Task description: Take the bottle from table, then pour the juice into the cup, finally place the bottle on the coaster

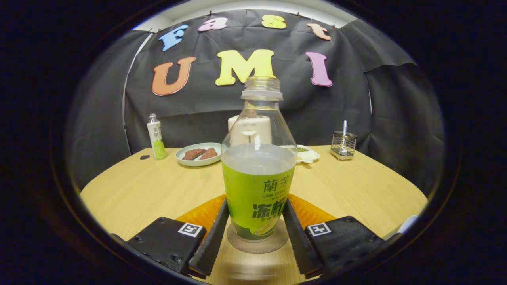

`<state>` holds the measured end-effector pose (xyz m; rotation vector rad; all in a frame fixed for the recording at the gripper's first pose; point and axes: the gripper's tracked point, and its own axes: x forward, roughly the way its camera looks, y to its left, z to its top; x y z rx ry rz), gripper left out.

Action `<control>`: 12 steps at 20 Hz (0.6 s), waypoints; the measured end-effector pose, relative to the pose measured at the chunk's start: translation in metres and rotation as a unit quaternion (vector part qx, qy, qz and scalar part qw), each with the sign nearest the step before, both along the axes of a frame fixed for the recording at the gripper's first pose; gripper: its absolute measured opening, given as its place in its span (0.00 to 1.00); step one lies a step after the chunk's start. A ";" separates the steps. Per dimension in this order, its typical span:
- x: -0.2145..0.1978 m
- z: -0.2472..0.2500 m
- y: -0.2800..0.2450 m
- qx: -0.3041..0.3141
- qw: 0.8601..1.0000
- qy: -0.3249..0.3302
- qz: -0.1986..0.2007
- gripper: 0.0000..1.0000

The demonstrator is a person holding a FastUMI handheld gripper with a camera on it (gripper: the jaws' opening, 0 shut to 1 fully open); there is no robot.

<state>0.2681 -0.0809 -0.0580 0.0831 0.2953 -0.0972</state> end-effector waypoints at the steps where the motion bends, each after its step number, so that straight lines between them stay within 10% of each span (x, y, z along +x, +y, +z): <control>1: 0.000 0.000 0.000 -0.001 1.000 0.001 0.000 0.82; 12: -0.005 0.002 -0.003 -0.018 1.000 0.006 -0.007 0.92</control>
